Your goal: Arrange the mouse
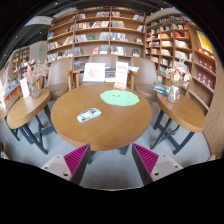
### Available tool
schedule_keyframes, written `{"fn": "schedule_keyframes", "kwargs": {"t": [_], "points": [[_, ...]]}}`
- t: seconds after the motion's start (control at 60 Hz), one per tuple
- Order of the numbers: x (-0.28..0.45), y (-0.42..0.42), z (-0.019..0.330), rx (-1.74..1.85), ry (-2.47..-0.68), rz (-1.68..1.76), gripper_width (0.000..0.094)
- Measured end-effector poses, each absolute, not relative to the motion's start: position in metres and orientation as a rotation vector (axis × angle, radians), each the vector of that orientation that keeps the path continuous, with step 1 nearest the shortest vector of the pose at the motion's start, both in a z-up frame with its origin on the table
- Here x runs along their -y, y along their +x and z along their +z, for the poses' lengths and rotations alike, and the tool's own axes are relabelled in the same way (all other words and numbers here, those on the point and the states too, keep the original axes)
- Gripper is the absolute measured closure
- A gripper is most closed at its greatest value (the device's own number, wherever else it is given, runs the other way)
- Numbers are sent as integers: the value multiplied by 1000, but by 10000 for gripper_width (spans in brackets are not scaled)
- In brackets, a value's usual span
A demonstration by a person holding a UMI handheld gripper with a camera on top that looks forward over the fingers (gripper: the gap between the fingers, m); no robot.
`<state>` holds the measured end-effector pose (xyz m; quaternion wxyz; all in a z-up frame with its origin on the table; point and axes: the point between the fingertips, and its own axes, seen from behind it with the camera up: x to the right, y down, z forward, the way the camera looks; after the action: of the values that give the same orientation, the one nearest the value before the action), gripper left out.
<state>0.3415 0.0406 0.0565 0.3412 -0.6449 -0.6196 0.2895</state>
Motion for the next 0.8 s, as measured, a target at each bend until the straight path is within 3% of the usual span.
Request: {"fn": "schedule_keyframes", "kwargs": {"t": [0.483,0.8], "points": [[19,311,50,1640,-1629,820,81],[84,279,23,1647,-1559,914,78]]}}
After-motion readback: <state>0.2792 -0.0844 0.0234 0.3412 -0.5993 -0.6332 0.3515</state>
